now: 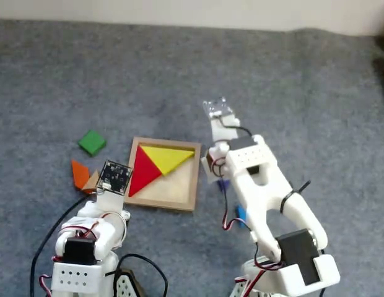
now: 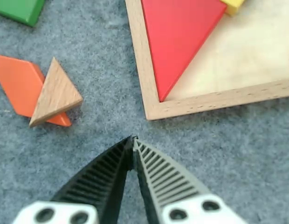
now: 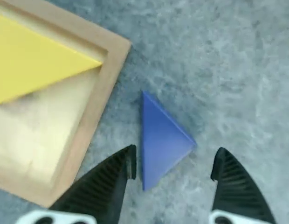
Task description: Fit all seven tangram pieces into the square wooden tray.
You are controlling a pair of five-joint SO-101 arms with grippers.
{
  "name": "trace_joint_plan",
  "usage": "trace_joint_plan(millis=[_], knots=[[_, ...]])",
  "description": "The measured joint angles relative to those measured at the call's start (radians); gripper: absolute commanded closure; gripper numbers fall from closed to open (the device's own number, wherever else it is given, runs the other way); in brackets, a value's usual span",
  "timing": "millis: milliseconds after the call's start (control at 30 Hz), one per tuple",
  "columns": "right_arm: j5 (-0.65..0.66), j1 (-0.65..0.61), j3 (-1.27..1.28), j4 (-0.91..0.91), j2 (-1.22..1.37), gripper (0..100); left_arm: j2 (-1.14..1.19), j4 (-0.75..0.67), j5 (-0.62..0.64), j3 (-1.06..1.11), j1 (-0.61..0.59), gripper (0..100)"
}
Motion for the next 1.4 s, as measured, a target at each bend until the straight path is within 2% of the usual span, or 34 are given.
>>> trace_joint_plan(millis=[267,400,633,967,1233,1400], knots=[[0.000,-0.003,0.017,-0.060,0.005,74.0,0.000,0.000,0.000,0.000,0.000,99],[0.000,-0.005,0.012,-0.063,0.106,74.0,0.000,0.000,0.000,0.000,0.000,99],[0.000,-0.006,-0.109,0.025,0.203,74.1,0.000,0.000,0.000,0.000,0.000,99],[0.000,-0.003,-0.117,0.040,0.206,74.1,0.000,0.000,0.000,0.000,0.000,99],[0.006,0.014,-0.104,0.190,0.011,74.1,0.000,0.000,0.000,0.000,0.000,99],[0.084,0.014,0.014,0.244,-0.147,74.1,0.000,0.000,0.000,0.000,0.000,99]])
